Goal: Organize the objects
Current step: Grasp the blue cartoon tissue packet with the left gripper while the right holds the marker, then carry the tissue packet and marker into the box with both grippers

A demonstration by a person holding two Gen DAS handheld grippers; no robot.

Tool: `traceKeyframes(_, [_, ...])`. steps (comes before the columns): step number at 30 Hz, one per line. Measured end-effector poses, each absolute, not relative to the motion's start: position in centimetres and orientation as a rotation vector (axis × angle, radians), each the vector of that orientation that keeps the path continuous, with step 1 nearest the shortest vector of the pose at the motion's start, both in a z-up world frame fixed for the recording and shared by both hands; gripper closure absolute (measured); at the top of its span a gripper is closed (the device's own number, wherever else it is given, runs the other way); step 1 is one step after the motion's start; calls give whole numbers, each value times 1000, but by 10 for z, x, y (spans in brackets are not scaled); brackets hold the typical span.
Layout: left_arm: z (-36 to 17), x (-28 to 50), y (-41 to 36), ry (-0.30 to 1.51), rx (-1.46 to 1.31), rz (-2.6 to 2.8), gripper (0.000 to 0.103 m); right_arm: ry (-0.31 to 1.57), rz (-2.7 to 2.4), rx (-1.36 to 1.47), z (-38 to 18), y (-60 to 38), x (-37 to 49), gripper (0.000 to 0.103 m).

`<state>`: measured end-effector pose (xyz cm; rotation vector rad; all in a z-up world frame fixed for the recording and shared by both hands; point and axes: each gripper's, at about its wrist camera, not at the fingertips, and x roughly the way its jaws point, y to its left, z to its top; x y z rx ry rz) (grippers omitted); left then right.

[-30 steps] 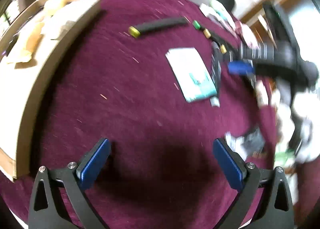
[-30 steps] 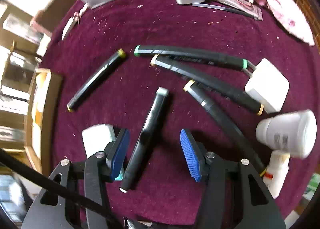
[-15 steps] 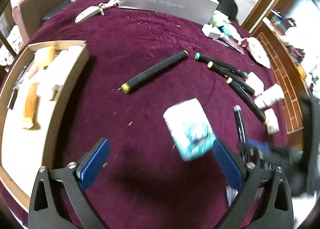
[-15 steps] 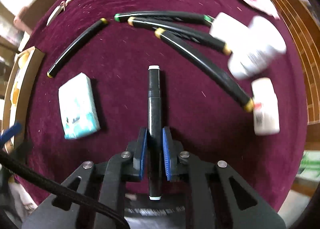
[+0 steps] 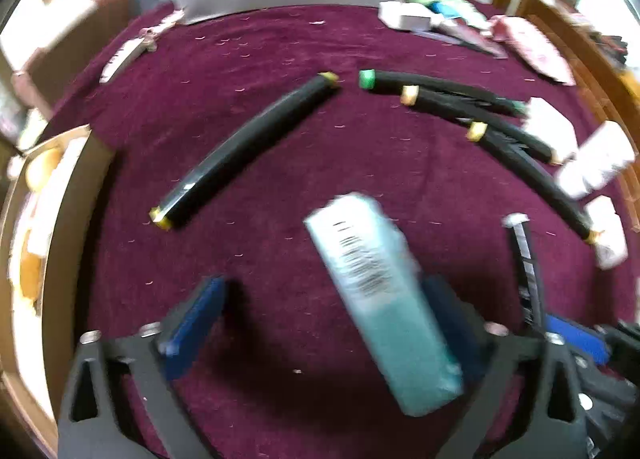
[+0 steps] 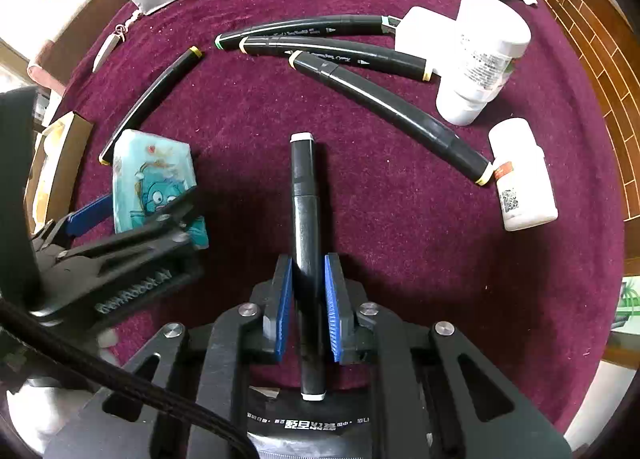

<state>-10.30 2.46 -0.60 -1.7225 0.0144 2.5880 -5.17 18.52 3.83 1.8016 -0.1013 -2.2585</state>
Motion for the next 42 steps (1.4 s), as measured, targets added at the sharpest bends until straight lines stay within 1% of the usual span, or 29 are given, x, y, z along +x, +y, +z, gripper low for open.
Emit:
traceKeyframes(1, [-2,-101,23,17,-1703,2578,46,-92,-2260,1800,38,185,-51,91])
traceKeyframes(2, [2,-99,21,5,-1688,2556,83,-83,-2261,1800,37,181,-53,91])
traceKeyframes(3, [7,-96,15,-23,-1691,2538,91,-72,-2263,1800,37,178,-55,91])
traceKeyframes(5, [10,-91,3,-127,-1692,2479,92,-71,-2268,1804,37,178,-54,91])
traceKeyframes(7, [16,-77,-5,-132,-1671,2492,92,-105,-2270,1796,37,180,-55,90])
traceKeyframes(15, [44,-27,-66,-414,-1589,2482,92,-482,-2176,1757,38,206,-47,91])
traceKeyframes(18, [57,-13,-91,-482,-1547,2493,92,-562,-2145,1731,45,203,-43,91])
traceKeyframes(20, [65,-4,-109,-525,-1522,2494,92,-585,-2134,1710,52,197,-41,91])
traceKeyframes(24, [81,12,-149,-572,-1477,2528,92,-644,-2088,1657,69,173,-39,90])
traceKeyframes(29, [89,33,-206,-594,-1471,2603,92,-662,-2012,1604,87,127,-35,90])
traceKeyframes(33, [81,39,-253,-632,-1510,2641,92,-667,-1923,1588,94,80,-30,90])
traceKeyframes(37, [70,38,-282,-631,-1550,2653,92,-677,-1838,1590,95,35,-26,90])
traceKeyframes(42, [51,30,-305,-587,-1605,2625,92,-661,-1771,1607,92,-21,-19,90])
